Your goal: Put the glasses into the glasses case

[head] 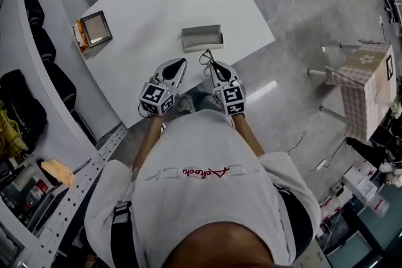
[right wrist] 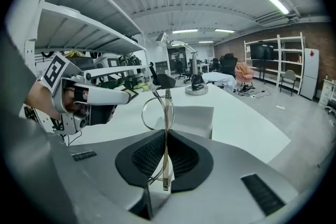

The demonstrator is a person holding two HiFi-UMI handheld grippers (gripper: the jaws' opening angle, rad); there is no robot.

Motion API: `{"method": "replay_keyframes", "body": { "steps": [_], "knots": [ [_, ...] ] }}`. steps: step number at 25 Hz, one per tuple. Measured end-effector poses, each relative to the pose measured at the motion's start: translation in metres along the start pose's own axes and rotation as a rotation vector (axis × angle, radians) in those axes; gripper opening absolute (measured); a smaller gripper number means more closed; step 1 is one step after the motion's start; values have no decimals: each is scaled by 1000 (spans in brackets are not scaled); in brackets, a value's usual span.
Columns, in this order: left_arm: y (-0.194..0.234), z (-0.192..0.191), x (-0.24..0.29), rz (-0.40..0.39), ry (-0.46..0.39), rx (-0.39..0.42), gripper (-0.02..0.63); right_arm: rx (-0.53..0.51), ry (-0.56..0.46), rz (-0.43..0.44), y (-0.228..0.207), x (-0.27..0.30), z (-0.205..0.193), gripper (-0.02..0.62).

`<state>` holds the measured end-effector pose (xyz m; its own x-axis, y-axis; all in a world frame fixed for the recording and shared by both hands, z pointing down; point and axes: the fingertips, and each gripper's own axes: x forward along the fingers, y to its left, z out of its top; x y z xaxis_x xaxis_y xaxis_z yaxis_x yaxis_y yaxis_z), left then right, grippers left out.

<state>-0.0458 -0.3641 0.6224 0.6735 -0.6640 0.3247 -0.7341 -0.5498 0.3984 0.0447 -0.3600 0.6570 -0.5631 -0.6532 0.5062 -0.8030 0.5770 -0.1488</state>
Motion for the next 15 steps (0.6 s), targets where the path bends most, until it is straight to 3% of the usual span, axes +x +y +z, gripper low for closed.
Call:
{"method": "replay_keyframes", "body": {
  "steps": [9,15],
  "knots": [
    [16,-6,-3,49,18,-30,8,-26,69,47,-3,33,-14,32],
    [34,-4,-16,96,6,-44,8,-106,56,73,-20,65,13,32]
  ]
}}
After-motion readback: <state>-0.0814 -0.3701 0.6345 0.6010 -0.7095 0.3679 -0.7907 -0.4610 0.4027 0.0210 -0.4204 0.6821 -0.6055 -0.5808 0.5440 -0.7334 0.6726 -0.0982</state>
